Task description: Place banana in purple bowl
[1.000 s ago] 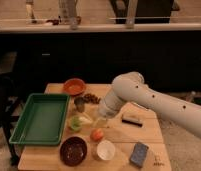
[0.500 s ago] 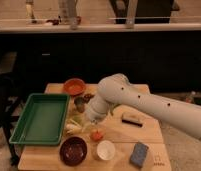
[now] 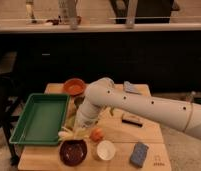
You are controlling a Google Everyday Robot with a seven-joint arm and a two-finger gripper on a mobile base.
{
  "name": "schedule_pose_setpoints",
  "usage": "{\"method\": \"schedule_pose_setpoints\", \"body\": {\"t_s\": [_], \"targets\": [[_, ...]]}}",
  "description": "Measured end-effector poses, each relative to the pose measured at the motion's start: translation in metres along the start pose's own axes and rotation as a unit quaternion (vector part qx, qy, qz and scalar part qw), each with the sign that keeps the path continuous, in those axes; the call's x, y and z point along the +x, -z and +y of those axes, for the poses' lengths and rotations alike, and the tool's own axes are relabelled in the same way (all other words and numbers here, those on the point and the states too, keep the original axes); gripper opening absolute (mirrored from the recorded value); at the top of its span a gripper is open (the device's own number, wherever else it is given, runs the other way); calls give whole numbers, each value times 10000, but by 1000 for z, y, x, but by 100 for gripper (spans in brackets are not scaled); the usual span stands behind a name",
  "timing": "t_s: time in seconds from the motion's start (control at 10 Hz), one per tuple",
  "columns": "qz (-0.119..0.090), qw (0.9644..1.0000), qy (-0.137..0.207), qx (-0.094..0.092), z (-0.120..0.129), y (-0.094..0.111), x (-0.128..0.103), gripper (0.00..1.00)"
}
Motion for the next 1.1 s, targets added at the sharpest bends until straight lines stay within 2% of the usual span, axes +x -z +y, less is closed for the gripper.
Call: {"method": "schedule_pose_setpoints", "body": {"t_s": [0.5, 0.9, 1.1], "targets": [[288, 9987, 51, -426, 10, -50, -9, 0], [432, 9967, 35, -686, 13, -68, -9, 0], [494, 9958, -28, -774, 11, -76, -2, 0]]}}
